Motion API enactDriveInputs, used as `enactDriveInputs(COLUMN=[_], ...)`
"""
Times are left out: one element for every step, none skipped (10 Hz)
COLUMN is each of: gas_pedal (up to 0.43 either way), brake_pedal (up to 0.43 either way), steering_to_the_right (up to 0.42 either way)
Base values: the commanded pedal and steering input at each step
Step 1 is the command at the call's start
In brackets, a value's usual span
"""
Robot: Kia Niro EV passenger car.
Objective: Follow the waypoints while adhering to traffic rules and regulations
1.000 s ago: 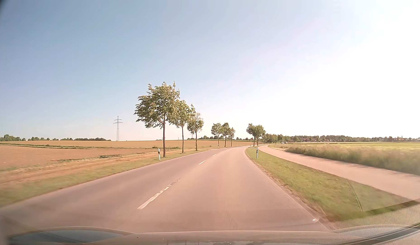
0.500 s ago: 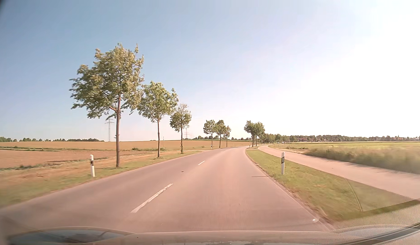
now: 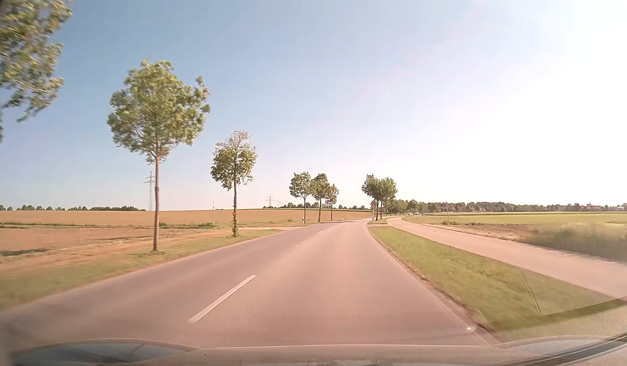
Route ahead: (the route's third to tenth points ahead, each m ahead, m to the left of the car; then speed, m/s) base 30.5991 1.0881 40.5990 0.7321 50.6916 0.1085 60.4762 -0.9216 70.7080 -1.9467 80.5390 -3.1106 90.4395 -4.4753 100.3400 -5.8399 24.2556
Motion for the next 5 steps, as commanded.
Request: enactDriveInputs(gas_pedal=[0.177,0.177,0.177,0.177,0.177], brake_pedal=[0.012,0.006,0.012,0.012,0.012], steering_to_the_right=[0.011,0.011,0.012,0.012,0.012])
